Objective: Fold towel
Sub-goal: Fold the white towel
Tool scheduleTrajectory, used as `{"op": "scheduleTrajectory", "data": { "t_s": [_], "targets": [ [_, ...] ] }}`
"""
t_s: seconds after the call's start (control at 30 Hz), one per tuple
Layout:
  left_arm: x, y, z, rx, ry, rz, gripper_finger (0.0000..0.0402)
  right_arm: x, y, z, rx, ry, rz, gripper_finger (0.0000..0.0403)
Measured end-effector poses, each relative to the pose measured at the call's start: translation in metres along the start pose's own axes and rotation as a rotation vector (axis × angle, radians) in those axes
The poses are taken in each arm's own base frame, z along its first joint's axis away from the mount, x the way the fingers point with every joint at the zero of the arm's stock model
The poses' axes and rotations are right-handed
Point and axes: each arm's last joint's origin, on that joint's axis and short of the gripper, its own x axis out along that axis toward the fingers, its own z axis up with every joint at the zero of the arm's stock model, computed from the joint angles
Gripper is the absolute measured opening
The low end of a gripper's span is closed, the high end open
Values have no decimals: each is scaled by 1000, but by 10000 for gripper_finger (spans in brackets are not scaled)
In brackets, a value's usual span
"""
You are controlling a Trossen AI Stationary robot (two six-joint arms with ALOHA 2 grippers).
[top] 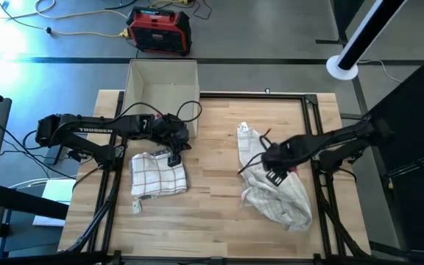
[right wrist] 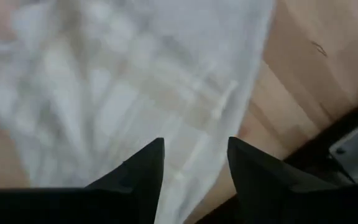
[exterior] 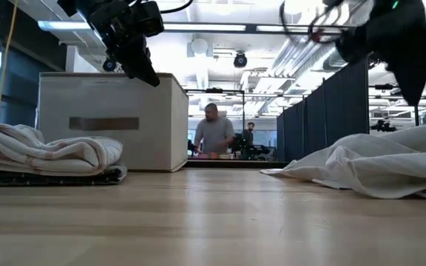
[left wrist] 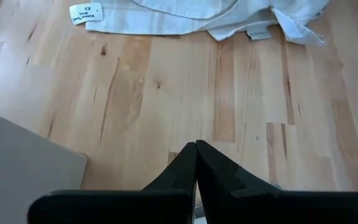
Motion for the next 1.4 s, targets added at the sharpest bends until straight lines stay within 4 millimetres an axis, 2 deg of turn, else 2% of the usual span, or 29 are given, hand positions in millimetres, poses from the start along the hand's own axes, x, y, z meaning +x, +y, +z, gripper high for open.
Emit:
{"op": "scheduleTrajectory", "data": {
  "t_s": [0.1,0.2,0.37,0.53,0.73,0.9,1.07,1.3,1.4],
  "targets": [
    [0,0,0,-28,1,0,0,18,-15,10,109,64,-8,178],
    [0,0,0,-55,1,1,0,38,-27,20,252,133,72,198],
    [1,0,0,-61,4,3,0,69,-40,29,349,130,159,229],
    [1,2,0,-66,3,9,0,86,-49,27,384,114,127,237],
    [1,2,2,-66,-19,8,0,96,-51,26,336,76,136,227],
    [1,2,2,-81,-19,8,0,103,-50,27,324,43,164,202],
    [1,2,2,-85,-19,8,0,102,-49,28,345,40,179,157],
    [1,2,2,-90,-18,8,0,101,-47,25,354,57,170,58],
    [1,2,2,-91,-18,8,0,87,-40,22,321,81,130,11]
  ]
}}
